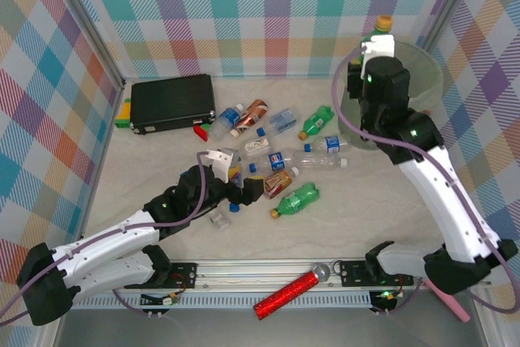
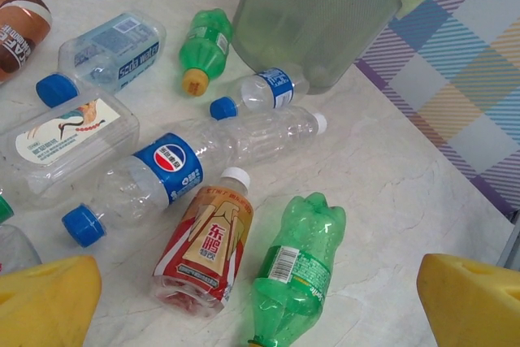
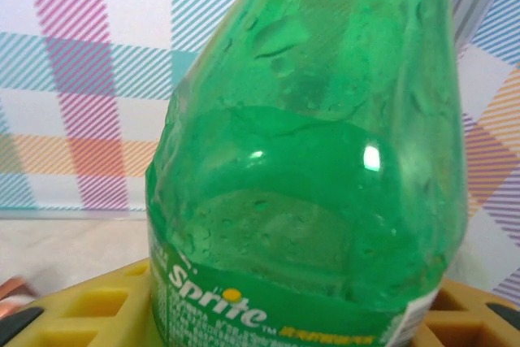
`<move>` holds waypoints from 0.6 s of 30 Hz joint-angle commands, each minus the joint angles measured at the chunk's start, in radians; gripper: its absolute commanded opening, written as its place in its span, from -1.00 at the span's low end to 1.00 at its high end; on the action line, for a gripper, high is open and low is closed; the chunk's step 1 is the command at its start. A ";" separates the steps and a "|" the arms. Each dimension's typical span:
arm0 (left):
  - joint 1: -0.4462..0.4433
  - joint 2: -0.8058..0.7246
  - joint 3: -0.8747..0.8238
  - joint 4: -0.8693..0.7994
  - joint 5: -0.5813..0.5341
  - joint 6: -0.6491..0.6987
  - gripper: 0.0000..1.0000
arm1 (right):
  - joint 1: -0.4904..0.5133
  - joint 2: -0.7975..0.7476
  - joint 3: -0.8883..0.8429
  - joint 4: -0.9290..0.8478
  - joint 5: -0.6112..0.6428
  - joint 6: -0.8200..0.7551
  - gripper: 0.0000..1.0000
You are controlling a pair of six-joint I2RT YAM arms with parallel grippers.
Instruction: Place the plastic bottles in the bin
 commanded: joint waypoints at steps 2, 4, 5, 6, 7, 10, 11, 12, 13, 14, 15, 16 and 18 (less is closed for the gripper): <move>-0.009 -0.019 0.002 0.015 -0.001 -0.006 0.99 | -0.135 0.072 0.072 0.084 -0.015 0.006 0.01; -0.009 -0.036 -0.003 0.015 -0.015 -0.010 0.99 | -0.199 0.102 0.087 0.065 -0.064 0.067 0.00; -0.010 -0.048 -0.008 0.015 -0.026 -0.012 0.99 | -0.226 0.120 0.094 0.061 -0.068 0.081 0.00; -0.009 -0.061 -0.015 0.018 -0.041 -0.014 0.99 | -0.246 0.137 0.099 0.064 -0.068 0.086 0.00; -0.010 -0.073 -0.021 0.020 -0.054 -0.014 0.99 | -0.262 0.151 0.103 0.067 -0.102 0.090 0.00; -0.010 -0.116 -0.040 0.024 -0.097 -0.019 0.99 | -0.301 0.194 0.114 0.070 -0.140 0.100 0.00; -0.009 -0.130 -0.047 0.027 -0.111 -0.019 0.99 | -0.316 0.211 0.124 0.057 -0.155 0.110 0.00; -0.009 -0.144 -0.054 0.030 -0.119 -0.019 0.99 | -0.328 0.228 0.133 0.043 -0.164 0.122 -0.01; -0.009 -0.154 -0.059 0.033 -0.125 -0.019 0.99 | -0.339 0.240 0.137 0.034 -0.169 0.130 -0.01; -0.009 -0.163 -0.063 0.035 -0.130 -0.019 0.99 | -0.350 0.253 0.138 0.025 -0.173 0.138 -0.01; -0.009 -0.170 -0.066 0.035 -0.135 -0.019 0.99 | -0.359 0.266 0.138 0.019 -0.177 0.147 -0.01; -0.010 -0.174 -0.067 0.035 -0.139 -0.019 0.99 | -0.368 0.277 0.139 0.007 -0.185 0.157 -0.01; -0.010 -0.175 -0.067 0.032 -0.142 -0.018 0.99 | -0.380 0.301 0.144 -0.026 -0.208 0.183 0.00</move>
